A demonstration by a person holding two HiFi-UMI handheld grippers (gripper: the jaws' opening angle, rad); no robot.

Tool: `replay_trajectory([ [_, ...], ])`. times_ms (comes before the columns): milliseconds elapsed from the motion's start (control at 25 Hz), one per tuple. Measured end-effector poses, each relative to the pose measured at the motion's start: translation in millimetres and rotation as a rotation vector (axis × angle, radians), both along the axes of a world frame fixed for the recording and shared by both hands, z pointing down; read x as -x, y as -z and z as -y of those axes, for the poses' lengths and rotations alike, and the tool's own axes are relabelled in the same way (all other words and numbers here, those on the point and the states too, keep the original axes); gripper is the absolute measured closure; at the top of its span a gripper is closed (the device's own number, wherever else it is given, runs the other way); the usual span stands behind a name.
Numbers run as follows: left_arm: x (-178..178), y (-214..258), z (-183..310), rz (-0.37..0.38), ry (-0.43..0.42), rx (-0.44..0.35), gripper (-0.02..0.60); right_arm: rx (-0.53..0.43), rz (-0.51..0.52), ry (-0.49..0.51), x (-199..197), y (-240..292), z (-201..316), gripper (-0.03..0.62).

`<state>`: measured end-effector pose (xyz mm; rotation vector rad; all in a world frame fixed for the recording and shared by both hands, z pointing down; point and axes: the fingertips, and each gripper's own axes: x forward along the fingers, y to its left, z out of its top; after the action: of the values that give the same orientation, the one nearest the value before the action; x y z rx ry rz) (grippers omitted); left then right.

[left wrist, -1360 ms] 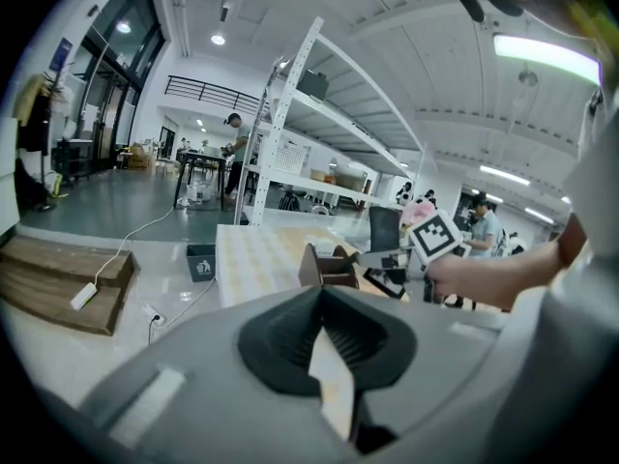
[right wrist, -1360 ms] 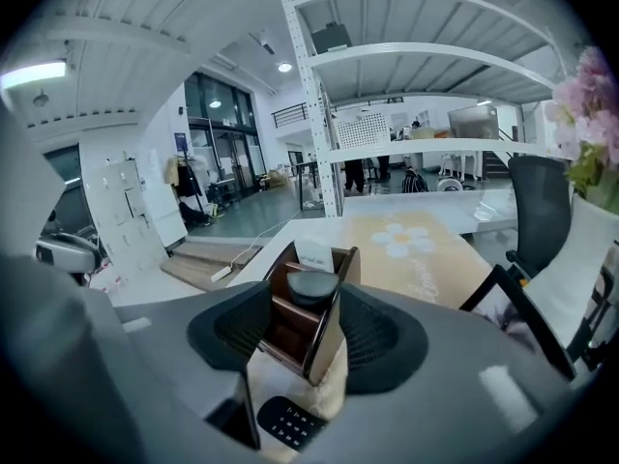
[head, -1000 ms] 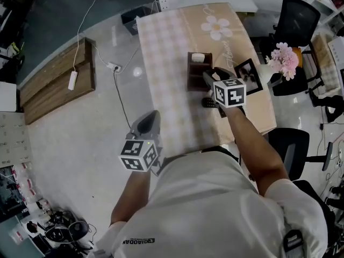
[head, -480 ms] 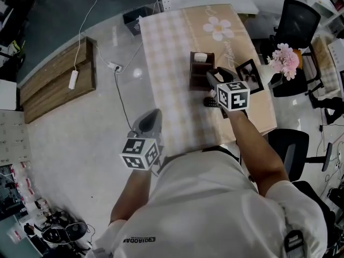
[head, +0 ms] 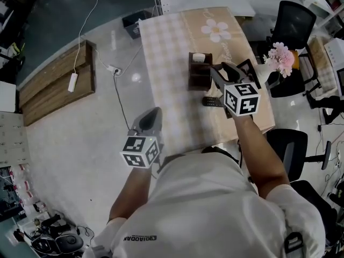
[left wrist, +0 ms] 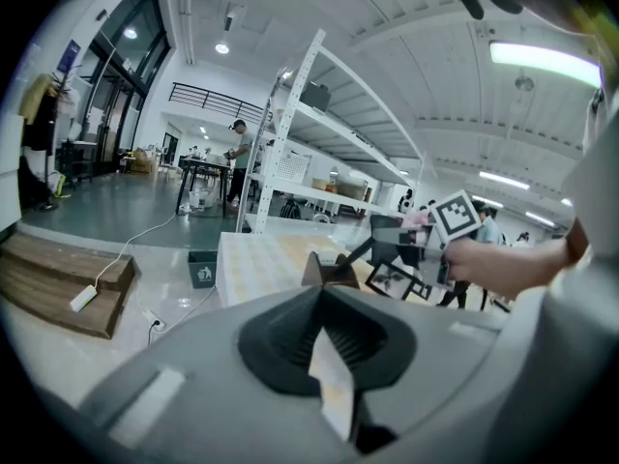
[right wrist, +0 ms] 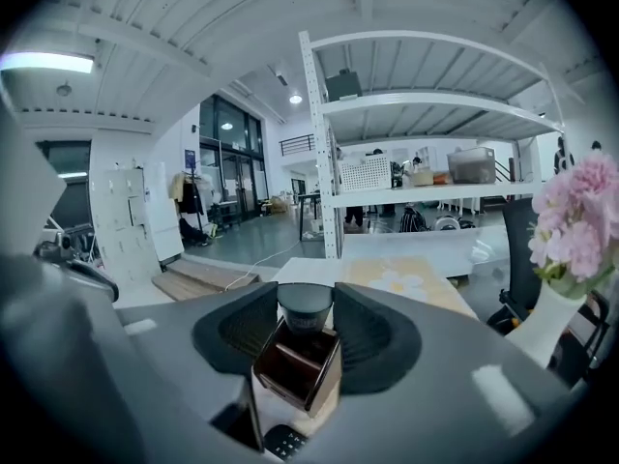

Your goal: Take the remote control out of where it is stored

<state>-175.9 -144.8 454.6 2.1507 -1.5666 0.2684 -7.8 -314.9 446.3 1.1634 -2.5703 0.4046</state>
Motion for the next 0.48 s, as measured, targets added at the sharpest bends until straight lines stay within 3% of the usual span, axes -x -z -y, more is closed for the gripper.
replay_trajectory([
  [240, -12, -13, -6, -0.004, -0.042, 0.05, 0.578, -0.051, 0.031, 0.017, -18, 23, -25, 0.408],
  [480, -34, -29, -9, -0.003, -0.105, 0.112, 0.578, -0.015, 0.016, 0.026, -47, 2, -58, 0.408],
])
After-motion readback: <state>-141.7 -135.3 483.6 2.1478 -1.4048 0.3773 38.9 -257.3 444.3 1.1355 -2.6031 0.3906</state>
